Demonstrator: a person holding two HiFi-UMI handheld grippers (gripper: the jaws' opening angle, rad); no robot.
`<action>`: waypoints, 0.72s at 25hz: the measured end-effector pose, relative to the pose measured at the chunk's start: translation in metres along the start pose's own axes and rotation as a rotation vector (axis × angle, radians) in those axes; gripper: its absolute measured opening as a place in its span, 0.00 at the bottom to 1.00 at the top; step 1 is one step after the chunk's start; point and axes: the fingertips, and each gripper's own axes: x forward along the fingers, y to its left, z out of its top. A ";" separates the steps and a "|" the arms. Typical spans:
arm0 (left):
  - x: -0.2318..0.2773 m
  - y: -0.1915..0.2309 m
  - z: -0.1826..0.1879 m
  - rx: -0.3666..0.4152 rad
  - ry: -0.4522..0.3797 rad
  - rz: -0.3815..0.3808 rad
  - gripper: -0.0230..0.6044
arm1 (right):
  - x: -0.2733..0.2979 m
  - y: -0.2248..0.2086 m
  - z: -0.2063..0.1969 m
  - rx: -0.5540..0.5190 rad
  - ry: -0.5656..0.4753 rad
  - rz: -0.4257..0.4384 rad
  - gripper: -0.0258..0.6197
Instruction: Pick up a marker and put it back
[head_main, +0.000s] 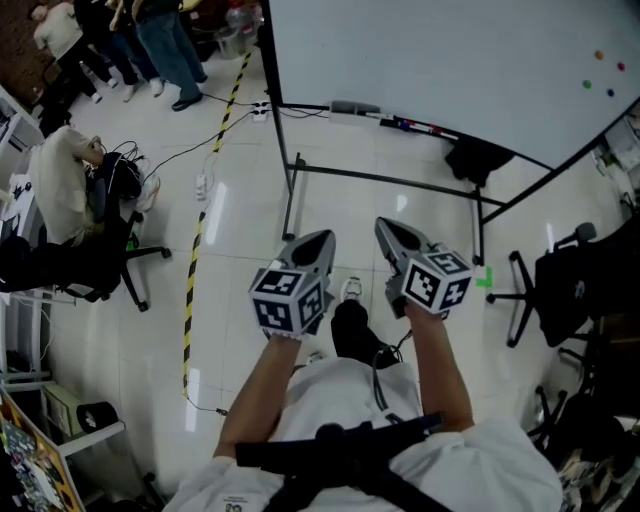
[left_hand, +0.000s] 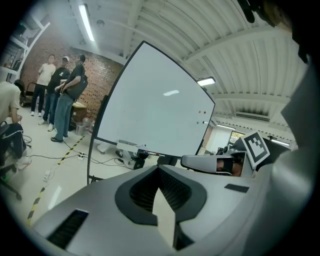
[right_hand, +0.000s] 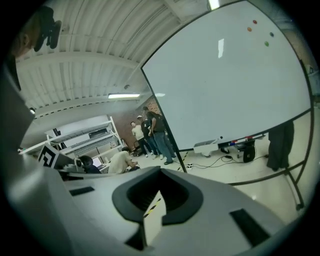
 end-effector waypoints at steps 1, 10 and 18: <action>-0.008 -0.006 -0.004 -0.002 0.001 -0.009 0.03 | -0.010 0.008 -0.008 0.006 0.001 -0.006 0.04; -0.060 -0.048 -0.025 0.016 -0.003 -0.057 0.03 | -0.071 0.050 -0.055 0.022 0.023 -0.025 0.04; -0.080 -0.063 -0.028 0.008 -0.030 -0.034 0.03 | -0.092 0.061 -0.055 -0.018 0.017 -0.021 0.04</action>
